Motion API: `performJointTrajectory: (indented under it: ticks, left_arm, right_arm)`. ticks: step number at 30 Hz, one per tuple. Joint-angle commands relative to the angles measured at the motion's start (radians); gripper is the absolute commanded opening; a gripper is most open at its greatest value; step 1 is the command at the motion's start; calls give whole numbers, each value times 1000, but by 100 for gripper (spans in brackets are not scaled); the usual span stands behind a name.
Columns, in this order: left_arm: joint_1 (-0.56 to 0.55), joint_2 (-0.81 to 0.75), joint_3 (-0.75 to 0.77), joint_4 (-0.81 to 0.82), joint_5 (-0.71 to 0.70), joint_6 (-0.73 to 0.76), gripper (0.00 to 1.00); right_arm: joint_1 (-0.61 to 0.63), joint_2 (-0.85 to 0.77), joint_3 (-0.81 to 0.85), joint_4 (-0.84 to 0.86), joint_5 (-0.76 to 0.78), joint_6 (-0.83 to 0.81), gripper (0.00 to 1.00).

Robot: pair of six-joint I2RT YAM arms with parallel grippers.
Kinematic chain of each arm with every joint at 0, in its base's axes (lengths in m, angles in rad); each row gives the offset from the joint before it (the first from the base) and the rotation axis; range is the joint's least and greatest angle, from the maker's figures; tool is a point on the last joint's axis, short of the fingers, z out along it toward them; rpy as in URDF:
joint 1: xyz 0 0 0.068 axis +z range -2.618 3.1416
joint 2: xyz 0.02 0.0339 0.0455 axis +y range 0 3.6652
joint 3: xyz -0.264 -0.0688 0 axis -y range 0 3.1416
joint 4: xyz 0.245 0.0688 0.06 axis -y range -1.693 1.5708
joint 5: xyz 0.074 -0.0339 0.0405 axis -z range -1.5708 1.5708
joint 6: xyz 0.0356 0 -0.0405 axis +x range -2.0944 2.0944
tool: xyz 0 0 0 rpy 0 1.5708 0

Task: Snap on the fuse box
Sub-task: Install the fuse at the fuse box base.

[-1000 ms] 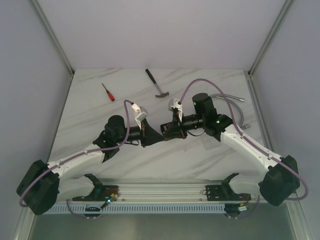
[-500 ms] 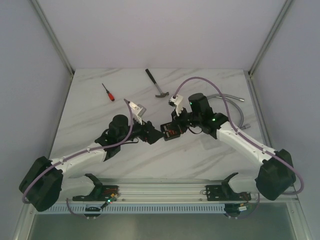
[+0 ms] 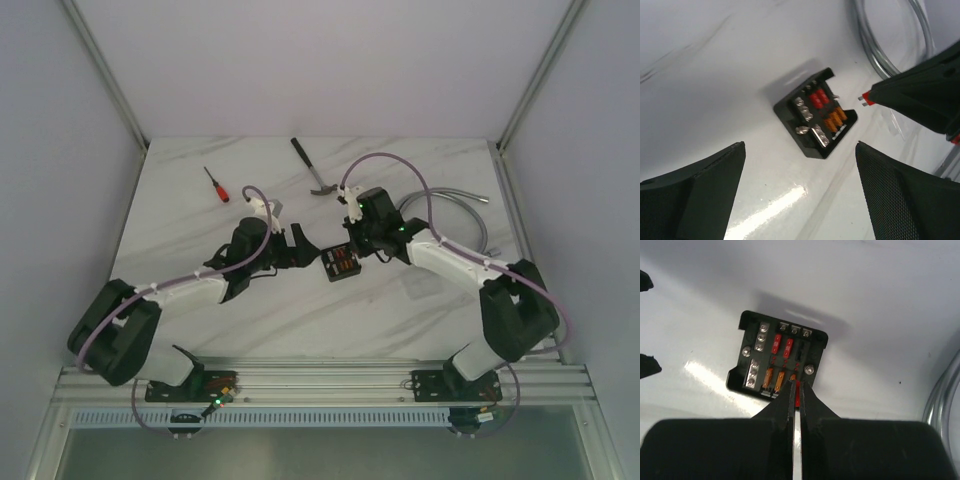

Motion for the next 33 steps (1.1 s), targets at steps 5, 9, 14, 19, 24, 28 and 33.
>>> performJointTrajectory:
  ticks: [5, 9, 14, 19, 24, 28, 33]
  left_arm:
    - [84, 113, 7, 87, 77, -159, 100]
    - [98, 129, 9, 83, 78, -162, 100]
    - [108, 143, 10, 89, 89, -167, 100]
    - [114, 150, 12, 90, 93, -170, 100]
    - [117, 156, 12, 91, 98, -171, 100]
    - [118, 160, 11, 93, 101, -171, 100]
    - [119, 158, 12, 91, 103, -172, 100]
  right_arm:
    - [38, 115, 76, 71, 157, 73, 0]
    - [50, 150, 88, 84, 193, 88, 0]
    - [56, 178, 98, 92, 208, 95, 0]
    - [60, 204, 108, 85, 210, 106, 0]
    - [61, 223, 114, 80, 210, 114, 0]
    - [64, 237, 121, 72, 218, 117, 0]
    - [68, 249, 127, 67, 240, 123, 0]
